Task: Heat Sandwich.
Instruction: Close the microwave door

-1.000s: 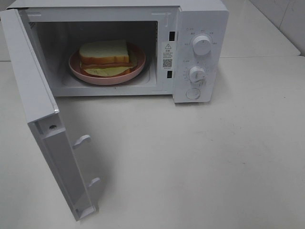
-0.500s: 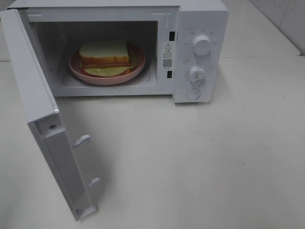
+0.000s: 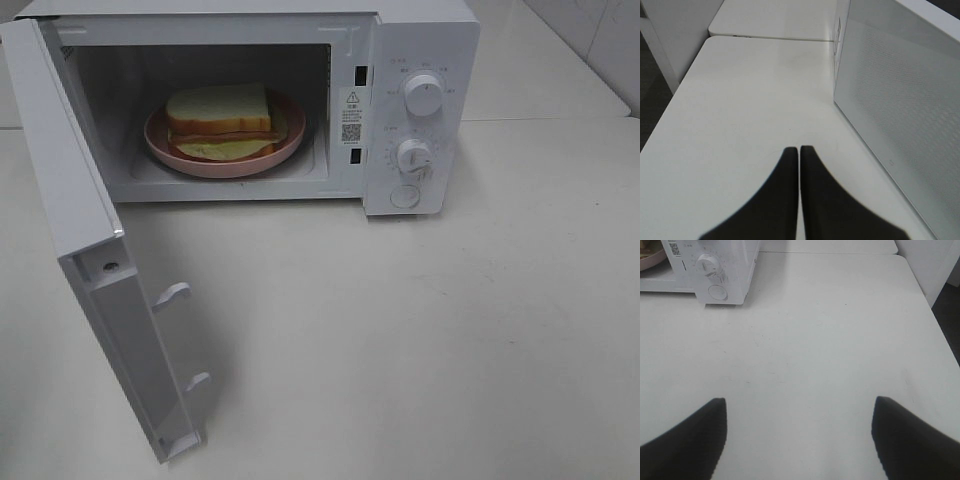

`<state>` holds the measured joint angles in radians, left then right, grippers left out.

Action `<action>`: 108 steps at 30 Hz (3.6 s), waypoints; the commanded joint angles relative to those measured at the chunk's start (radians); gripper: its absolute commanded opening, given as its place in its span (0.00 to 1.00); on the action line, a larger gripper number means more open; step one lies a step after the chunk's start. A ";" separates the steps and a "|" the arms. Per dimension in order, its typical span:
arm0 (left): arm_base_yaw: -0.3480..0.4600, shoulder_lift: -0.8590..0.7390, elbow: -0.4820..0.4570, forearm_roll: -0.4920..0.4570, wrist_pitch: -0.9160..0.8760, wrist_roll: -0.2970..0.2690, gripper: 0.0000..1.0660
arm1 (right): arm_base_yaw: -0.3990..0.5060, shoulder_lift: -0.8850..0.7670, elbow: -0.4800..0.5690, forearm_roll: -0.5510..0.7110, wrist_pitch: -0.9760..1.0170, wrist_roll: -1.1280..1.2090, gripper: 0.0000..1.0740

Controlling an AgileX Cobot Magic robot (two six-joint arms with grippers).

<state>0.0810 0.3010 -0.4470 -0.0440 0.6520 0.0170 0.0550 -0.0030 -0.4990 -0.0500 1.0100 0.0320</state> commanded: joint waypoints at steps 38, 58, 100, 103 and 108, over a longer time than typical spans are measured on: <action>0.002 0.752 0.238 0.233 -1.187 -0.065 0.00 | -0.006 -0.029 0.002 0.004 -0.016 0.006 0.71; 0.002 1.096 0.162 0.562 -1.611 -0.263 0.00 | -0.006 -0.029 0.002 0.004 -0.016 0.006 0.71; -0.510 1.320 -0.062 0.027 -1.553 -0.045 0.00 | -0.006 -0.029 0.002 0.004 -0.016 0.007 0.71; -0.569 1.354 -0.111 -0.045 -1.546 0.005 0.00 | -0.006 -0.029 0.002 0.004 -0.016 0.007 0.71; -0.627 1.401 -0.169 -0.140 -1.543 0.052 0.00 | -0.006 -0.029 0.002 0.004 -0.016 0.007 0.71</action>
<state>-0.5150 1.6830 -0.5800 -0.1220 -0.8990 0.0400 0.0550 -0.0030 -0.4990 -0.0490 1.0100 0.0320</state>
